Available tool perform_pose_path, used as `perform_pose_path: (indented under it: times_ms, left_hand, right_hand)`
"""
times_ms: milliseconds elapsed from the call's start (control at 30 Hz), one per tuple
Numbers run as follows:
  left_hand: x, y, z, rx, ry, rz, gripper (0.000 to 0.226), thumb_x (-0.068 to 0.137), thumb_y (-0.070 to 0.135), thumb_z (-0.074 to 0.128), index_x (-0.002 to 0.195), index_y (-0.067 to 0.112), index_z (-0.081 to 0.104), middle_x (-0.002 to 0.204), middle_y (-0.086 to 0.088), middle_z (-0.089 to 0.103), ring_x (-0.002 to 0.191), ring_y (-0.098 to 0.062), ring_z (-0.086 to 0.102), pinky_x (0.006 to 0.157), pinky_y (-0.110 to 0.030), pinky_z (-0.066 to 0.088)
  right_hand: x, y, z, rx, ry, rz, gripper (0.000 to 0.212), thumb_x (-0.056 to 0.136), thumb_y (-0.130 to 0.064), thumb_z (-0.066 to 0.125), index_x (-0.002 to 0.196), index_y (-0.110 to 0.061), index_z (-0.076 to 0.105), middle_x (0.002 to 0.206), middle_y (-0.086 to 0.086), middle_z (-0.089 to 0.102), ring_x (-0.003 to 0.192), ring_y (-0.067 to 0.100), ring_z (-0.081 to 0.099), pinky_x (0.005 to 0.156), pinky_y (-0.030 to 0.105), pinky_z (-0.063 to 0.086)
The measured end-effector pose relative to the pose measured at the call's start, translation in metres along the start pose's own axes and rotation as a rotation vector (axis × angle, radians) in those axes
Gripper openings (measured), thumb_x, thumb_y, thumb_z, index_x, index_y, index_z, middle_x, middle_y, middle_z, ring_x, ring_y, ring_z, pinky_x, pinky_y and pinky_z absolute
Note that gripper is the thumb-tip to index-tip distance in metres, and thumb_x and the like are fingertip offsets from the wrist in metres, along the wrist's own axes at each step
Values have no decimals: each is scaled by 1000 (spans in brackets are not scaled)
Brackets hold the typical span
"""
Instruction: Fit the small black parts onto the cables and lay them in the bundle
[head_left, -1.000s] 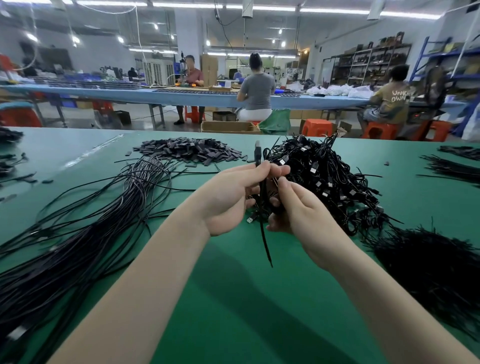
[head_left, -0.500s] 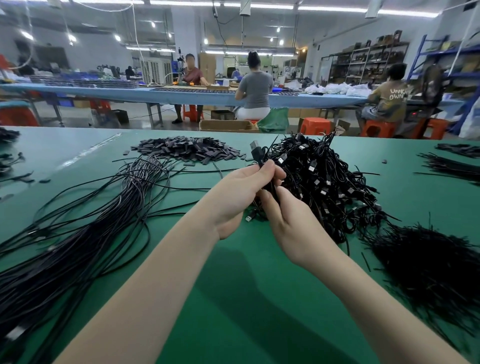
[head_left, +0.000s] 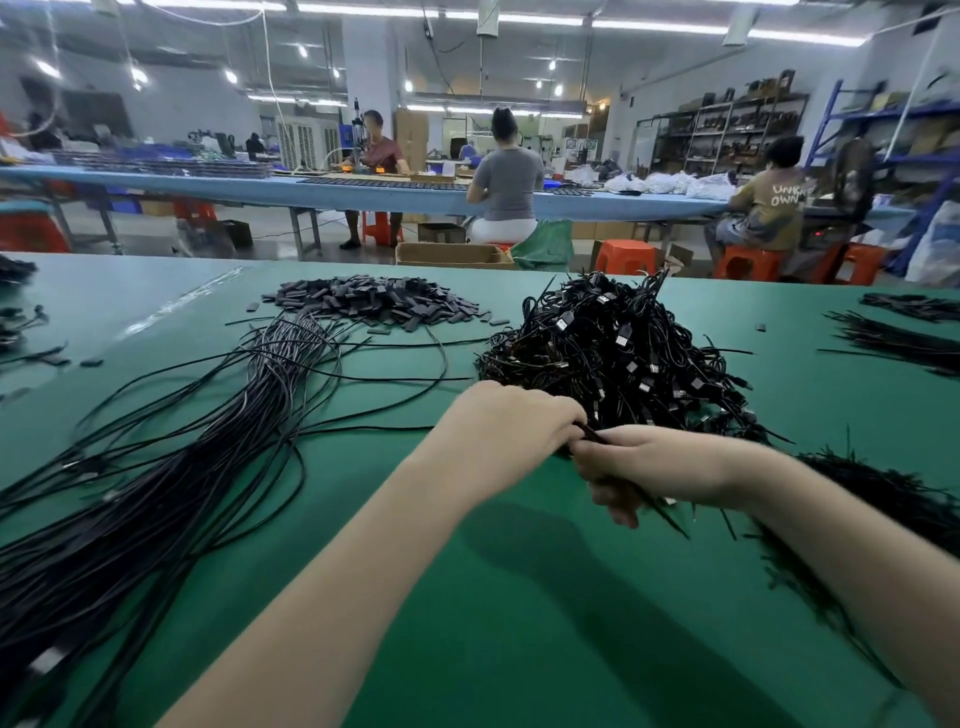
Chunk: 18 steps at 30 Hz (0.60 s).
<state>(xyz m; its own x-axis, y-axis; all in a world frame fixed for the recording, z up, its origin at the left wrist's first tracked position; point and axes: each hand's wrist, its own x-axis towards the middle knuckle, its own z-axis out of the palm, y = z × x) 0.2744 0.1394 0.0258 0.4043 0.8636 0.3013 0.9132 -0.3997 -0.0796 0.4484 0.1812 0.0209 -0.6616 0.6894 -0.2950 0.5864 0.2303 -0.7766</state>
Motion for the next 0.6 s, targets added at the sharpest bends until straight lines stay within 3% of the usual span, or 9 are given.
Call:
perform_pose_path:
  times_ms: [100,233,267,333,433,467,533,600]
  left_hand:
    - [0,17,4,-93,-50,6,31,103,36,30,126,22,47,123,-1,57,107,-26,58,87,-41,45]
    - [-1,36,12,-116,-29,67,31,103,37,32,121,16,46,117,-4,56,101,-27,58,79,-39,43]
    - [-1,38,13,-130,-11,77,29,104,37,31,116,15,46,115,-4,56,98,-27,58,76,-39,43]
    - [0,40,13,-156,27,87,23,104,36,32,102,16,43,106,-4,56,92,-28,58,67,-36,39]
    - [1,39,18,-49,23,88,22,103,37,31,95,20,41,101,-2,59,88,-28,60,62,-33,31]
    - [1,36,18,-8,2,66,23,103,38,30,92,21,40,100,-2,61,87,-29,61,62,-33,31]
    - [0,21,18,9,-58,-36,26,103,40,28,86,22,36,98,-1,63,87,-29,62,63,-33,33]
    - [-1,-1,12,-5,-76,-158,28,103,42,25,85,22,35,93,-2,61,85,-30,61,64,-34,35]
  right_hand:
    - [-17,0,-25,62,-153,21,39,93,-48,38,72,-15,37,61,-6,40,56,14,38,63,26,41]
    - [-35,-5,-42,47,-252,136,44,88,-57,40,73,-15,40,66,1,41,59,17,40,63,27,40]
    - [-39,-7,-41,-62,-246,157,47,89,-59,38,75,-14,41,65,-1,43,59,17,43,63,25,41]
    - [-42,-10,-38,-552,-137,140,50,93,-61,28,86,-15,47,71,-4,54,65,17,54,68,24,45]
    - [-45,-17,-42,-1176,-18,40,37,95,-60,22,105,-32,44,84,-12,56,85,15,59,87,35,45]
    - [-48,-20,-50,-1233,3,82,35,93,-64,25,109,-38,42,83,-15,53,84,12,58,85,35,46]
    - [-58,-20,-74,-1259,51,261,47,85,-72,38,124,-45,40,79,-23,46,75,0,51,67,23,44]
    - [-70,-9,-97,-1347,156,410,59,81,-74,46,130,-40,45,86,-25,49,82,1,53,64,21,42]
